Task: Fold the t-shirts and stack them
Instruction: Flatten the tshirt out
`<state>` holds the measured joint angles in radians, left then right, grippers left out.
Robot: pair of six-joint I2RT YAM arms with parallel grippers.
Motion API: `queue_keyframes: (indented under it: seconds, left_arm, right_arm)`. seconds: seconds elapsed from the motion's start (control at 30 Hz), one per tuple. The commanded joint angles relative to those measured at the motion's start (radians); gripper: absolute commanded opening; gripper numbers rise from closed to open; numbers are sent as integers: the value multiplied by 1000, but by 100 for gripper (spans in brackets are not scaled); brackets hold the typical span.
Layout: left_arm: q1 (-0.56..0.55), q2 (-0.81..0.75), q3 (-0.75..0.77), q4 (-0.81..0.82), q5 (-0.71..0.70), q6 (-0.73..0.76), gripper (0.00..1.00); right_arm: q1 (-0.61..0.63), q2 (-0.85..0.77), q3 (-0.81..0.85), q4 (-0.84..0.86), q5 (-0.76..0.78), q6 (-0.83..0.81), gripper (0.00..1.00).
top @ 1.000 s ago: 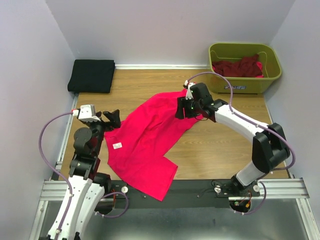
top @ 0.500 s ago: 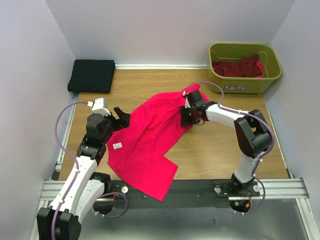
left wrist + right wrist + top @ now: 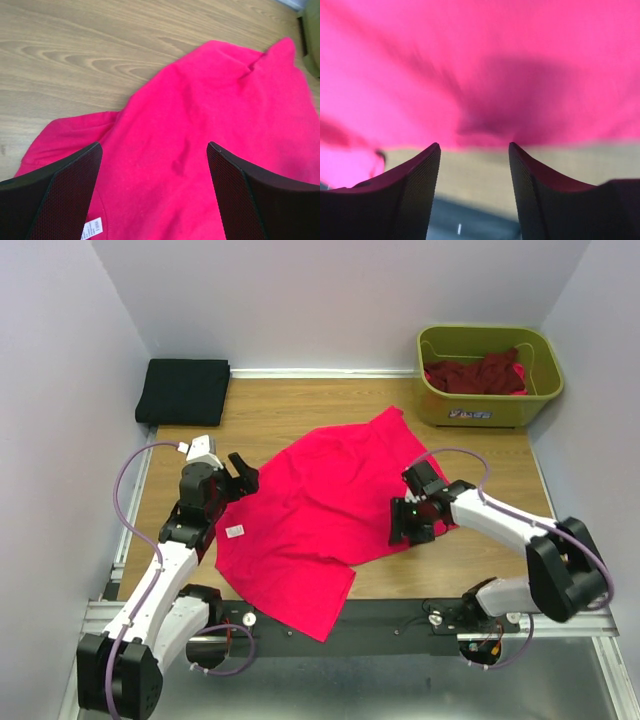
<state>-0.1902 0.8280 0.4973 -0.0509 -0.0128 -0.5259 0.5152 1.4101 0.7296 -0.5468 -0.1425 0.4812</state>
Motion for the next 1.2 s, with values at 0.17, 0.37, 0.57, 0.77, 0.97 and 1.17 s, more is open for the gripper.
queue_keyframes:
  seconds: [0.17, 0.37, 0.57, 0.77, 0.97, 1.17]
  left_arm:
    - [0, 62, 20, 3, -157, -2, 91]
    - [1, 92, 30, 16, -182, -14, 85]
    - [1, 71, 23, 17, -177, -13, 85]
    - [5, 49, 0, 6, -171, -29, 85]
    - [6, 46, -5, -13, -182, -36, 85]
    - [6, 77, 14, -21, -188, -28, 85]
  right_arm:
    - [2, -132, 109, -312, 41, 65, 66]
    - [3, -18, 284, -116, -20, -27, 65]
    - [-6, 223, 379, 10, 14, -99, 64]
    - [-49, 381, 416, 91, 30, -95, 64]
    - [-124, 331, 292, 62, -17, -29, 64]
    - [-191, 147, 70, -70, -31, 28, 64]
